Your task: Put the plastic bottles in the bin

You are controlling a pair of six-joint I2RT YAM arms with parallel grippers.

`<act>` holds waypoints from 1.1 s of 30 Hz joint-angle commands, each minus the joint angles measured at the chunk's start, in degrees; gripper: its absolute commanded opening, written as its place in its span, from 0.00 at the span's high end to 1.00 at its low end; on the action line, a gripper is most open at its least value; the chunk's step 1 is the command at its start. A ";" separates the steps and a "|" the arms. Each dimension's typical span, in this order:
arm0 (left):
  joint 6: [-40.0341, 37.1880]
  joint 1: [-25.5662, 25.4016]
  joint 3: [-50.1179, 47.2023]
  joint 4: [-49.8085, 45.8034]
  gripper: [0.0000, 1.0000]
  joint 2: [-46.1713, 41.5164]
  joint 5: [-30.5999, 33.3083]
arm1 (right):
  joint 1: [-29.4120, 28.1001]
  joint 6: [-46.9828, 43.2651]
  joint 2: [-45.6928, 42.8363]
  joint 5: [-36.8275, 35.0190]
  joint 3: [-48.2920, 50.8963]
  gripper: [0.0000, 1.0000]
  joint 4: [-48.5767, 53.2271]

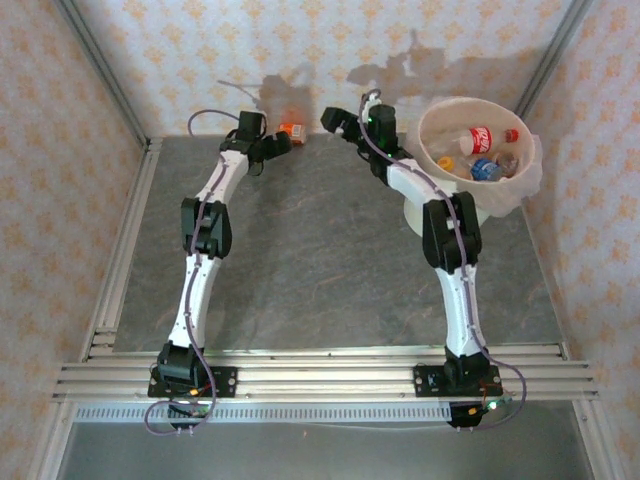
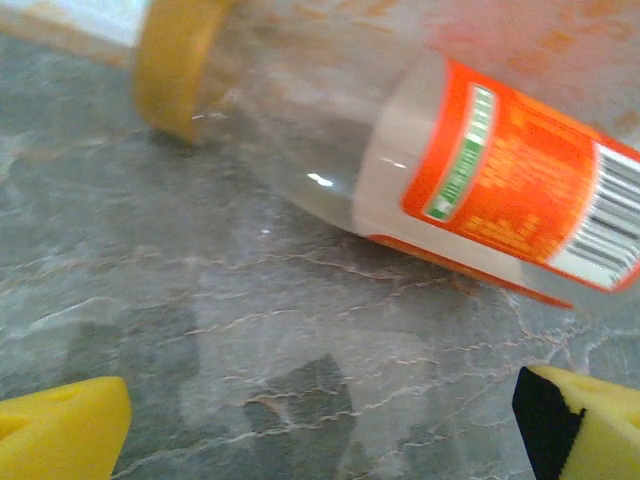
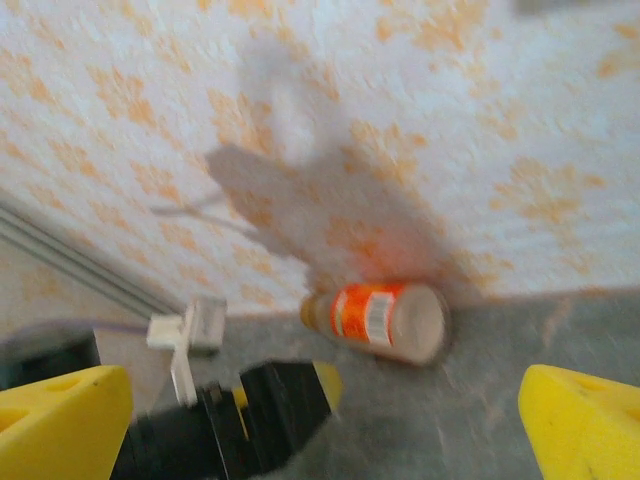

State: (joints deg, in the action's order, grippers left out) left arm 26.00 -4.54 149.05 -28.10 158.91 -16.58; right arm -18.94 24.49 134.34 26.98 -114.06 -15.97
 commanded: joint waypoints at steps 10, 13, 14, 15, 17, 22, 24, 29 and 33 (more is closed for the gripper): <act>9.46 3.13 4.00 16.29 0.00 2.00 -1.62 | -2.09 11.57 31.22 -3.73 -44.15 0.01 10.52; 8.56 3.16 4.94 19.13 0.00 3.66 1.11 | -2.56 13.04 31.68 -5.59 -42.44 0.01 8.28; 8.38 3.13 5.02 20.70 0.00 4.18 1.37 | -2.71 12.81 31.78 -5.57 -41.96 0.01 7.83; 8.26 3.16 5.47 22.07 0.00 4.91 1.31 | -2.81 12.57 31.98 -5.43 -41.71 0.01 7.38; 8.59 3.14 7.85 22.65 0.00 6.84 2.10 | -3.27 12.34 32.75 -4.86 -41.90 0.01 6.35; 14.26 2.92 10.47 20.15 0.00 7.57 -0.61 | -4.01 13.66 34.92 -5.26 -43.07 0.01 5.27; 17.17 2.52 9.91 14.51 0.00 5.62 0.66 | -4.31 14.09 35.26 -5.08 -43.09 0.01 4.97; 23.68 1.74 -1.14 10.93 0.00 -2.70 0.97 | -4.44 15.81 36.38 -1.60 -43.34 0.01 2.46; 25.61 0.78 -5.96 6.37 0.00 -7.25 3.72 | -5.02 16.01 36.86 0.64 -43.32 0.00 2.17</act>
State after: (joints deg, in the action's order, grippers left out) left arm 48.01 -2.66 144.66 -16.82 157.56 -15.57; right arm -23.24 39.48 169.93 25.06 -154.85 -10.17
